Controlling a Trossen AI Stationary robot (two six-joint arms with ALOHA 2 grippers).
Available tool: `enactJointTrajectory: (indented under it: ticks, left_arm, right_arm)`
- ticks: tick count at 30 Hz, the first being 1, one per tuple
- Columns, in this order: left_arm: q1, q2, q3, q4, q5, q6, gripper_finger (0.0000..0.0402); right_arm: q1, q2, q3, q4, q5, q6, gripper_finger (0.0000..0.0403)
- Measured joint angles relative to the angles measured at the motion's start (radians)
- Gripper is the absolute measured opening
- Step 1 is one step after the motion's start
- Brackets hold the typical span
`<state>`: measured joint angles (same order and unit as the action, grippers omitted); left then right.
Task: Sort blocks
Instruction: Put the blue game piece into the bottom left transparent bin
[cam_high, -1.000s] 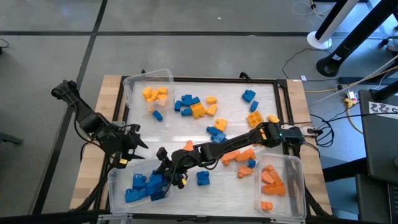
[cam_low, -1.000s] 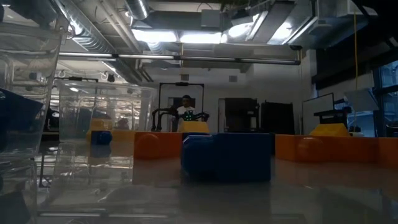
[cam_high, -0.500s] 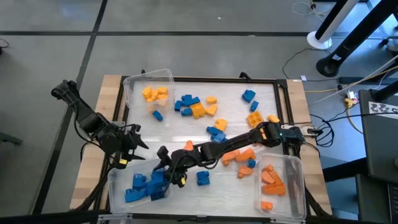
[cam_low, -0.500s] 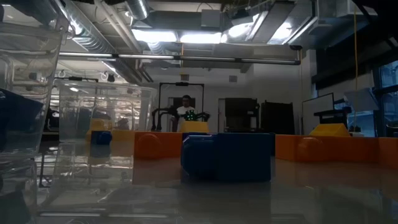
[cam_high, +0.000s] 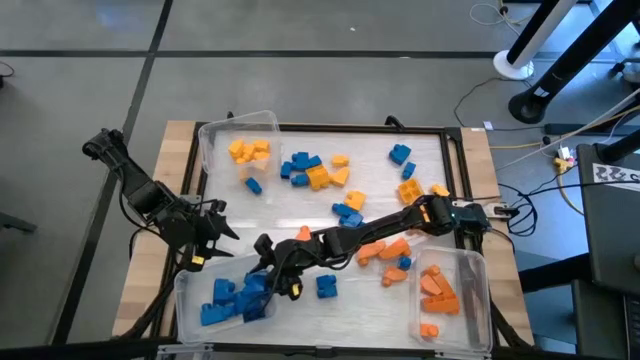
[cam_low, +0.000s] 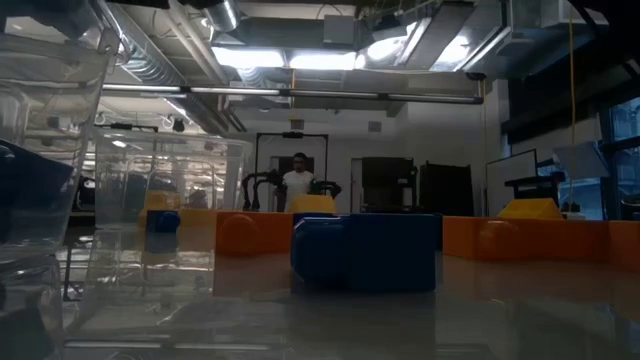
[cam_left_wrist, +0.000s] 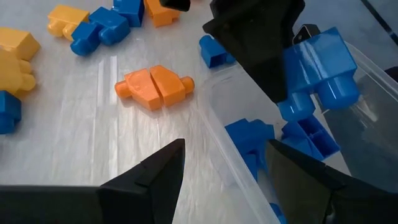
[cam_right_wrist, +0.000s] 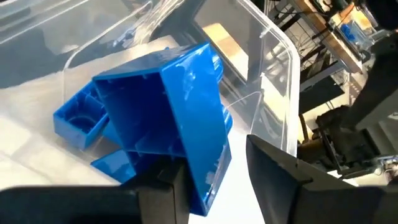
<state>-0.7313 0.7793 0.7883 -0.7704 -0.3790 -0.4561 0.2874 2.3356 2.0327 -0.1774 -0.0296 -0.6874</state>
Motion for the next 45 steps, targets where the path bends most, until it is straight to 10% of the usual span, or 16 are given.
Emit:
enactJointTrajectory:
  ticks: [27, 45]
  left_arm:
    - [0.0, 0.0, 0.0, -0.005, 0.001, 0.019, 0.021]
    - [0.0, 0.0, 0.0, -0.005, 0.001, 0.018, 0.021]
  right_arm:
    - [-0.007, -0.036, -0.004, -0.078, -0.006, 0.089, 0.0146]
    - [-0.027, -0.08, -0.003, -0.15, -0.005, 0.126, 0.0268]
